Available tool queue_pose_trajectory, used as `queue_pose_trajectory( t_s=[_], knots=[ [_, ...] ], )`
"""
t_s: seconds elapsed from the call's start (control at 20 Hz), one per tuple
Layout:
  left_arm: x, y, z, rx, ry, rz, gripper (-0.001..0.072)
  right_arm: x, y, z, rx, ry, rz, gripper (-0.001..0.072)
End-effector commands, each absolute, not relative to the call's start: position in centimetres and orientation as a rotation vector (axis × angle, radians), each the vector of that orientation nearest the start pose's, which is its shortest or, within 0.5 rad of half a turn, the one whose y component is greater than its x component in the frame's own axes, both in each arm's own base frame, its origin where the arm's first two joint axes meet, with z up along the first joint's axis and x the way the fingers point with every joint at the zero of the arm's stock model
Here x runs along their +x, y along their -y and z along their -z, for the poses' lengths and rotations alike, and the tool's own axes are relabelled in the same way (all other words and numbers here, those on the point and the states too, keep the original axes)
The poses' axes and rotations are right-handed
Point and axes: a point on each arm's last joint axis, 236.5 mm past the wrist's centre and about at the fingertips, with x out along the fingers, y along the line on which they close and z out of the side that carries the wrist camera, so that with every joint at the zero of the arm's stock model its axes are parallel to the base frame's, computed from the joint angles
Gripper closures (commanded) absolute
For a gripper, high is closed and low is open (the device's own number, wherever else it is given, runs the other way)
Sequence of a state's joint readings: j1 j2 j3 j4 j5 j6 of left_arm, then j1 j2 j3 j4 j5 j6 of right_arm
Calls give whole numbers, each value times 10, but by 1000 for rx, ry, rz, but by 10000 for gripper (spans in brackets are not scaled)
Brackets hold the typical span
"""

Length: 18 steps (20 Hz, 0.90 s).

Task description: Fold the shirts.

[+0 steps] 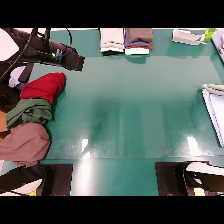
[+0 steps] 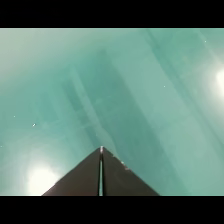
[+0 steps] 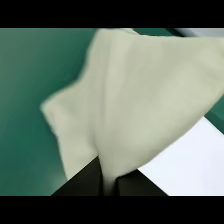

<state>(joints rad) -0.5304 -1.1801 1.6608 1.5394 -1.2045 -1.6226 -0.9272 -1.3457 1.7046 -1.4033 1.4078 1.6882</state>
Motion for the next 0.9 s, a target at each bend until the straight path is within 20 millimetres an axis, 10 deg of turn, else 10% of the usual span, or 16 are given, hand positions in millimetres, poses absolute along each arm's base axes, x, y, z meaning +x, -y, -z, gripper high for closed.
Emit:
queue_pose_trajectory(
  t_s=[0.0, 0.3, 0.45, 0.5, 0.7, 0.85],
  knots=[
    [370, 225, -247, 130, -726, 514, 684, 218, 328, -119, 655, -1029, 906, 688],
    [370, 225, -247, 131, -726, 515, 683, 171, 314, -63, 699, -1132, 938, 681],
    [370, 225, -247, 132, -727, 515, 683, 157, 316, -56, 736, -1138, 965, 153],
    [370, 225, -247, 131, -726, 515, 683, 158, 316, -60, 744, -1128, 963, 137],
    [370, 225, -247, 130, -724, 515, 683, 244, 296, -111, 747, -927, 755, 141],
    [371, 225, -247, 130, -724, 514, 683, 337, 207, -149, 702, -881, 417, 142]
  ],
)
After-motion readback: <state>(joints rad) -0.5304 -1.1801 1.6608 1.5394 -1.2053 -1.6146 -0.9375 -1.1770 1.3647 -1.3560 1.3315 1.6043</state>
